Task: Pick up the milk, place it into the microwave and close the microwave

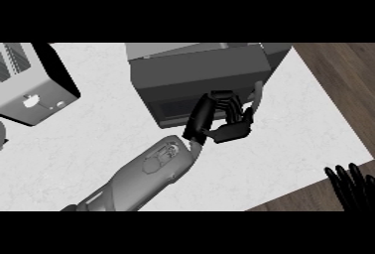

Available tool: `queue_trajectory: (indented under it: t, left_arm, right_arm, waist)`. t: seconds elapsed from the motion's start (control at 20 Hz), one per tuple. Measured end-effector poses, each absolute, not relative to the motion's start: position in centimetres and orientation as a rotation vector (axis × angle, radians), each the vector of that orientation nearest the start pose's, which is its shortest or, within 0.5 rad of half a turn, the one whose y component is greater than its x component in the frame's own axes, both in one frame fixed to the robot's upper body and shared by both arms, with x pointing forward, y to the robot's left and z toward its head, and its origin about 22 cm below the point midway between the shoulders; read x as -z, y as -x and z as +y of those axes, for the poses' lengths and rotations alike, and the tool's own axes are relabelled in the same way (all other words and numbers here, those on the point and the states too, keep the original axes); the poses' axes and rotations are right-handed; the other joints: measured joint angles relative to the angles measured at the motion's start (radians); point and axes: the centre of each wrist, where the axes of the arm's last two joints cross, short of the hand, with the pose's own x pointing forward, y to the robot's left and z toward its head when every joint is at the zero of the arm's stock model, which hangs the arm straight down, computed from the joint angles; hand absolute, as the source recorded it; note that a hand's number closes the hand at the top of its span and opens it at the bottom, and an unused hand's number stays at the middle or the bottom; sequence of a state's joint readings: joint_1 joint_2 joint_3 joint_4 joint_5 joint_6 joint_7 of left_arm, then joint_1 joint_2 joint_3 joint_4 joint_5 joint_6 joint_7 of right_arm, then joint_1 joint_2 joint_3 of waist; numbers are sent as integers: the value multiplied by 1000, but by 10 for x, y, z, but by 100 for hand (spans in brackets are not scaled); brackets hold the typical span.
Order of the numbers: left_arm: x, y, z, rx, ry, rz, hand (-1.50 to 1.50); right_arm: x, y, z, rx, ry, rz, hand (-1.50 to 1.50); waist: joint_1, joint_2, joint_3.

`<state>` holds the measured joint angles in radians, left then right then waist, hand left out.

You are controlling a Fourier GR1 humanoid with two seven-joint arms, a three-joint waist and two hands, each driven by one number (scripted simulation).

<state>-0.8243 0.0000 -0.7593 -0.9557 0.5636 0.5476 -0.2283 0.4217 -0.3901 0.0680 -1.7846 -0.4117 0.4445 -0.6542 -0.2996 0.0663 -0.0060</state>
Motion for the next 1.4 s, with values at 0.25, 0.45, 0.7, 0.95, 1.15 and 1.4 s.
queue_trajectory:
  t: [0.25, 0.45, 0.7, 0.95, 1.15, 1.4]
  left_arm:
    - [-53, -340, 7, 275, 253, -1729, 150]
    - [-53, -346, 9, 244, 248, -1741, 150]
    - [-51, -347, 10, 210, 251, -1761, 150]
    - [-49, -347, 11, 189, 253, -1774, 150]
    - [-47, -348, 12, 173, 250, -1784, 150]
    - [-46, -349, 12, 161, 248, -1801, 150]
  right_arm:
    - [-12, -136, -319, -134, -501, -1996, -150]
    - [-20, -136, -320, -140, -525, -2004, -150]
    - [-27, -136, -320, -143, -562, -2003, -150]
    - [-35, -137, -321, -158, -592, -2008, -150]
    - [-43, -138, -322, -175, -601, -2021, -150]
    - [-51, -138, -324, -187, -615, -2029, -150]
  waist:
    - [-28, 9, 1]
    - [-41, 9, 2]
    - [-50, 9, 3]
    - [-58, 9, 4]
    - [-68, 8, 4]
    - [-75, 10, 4]
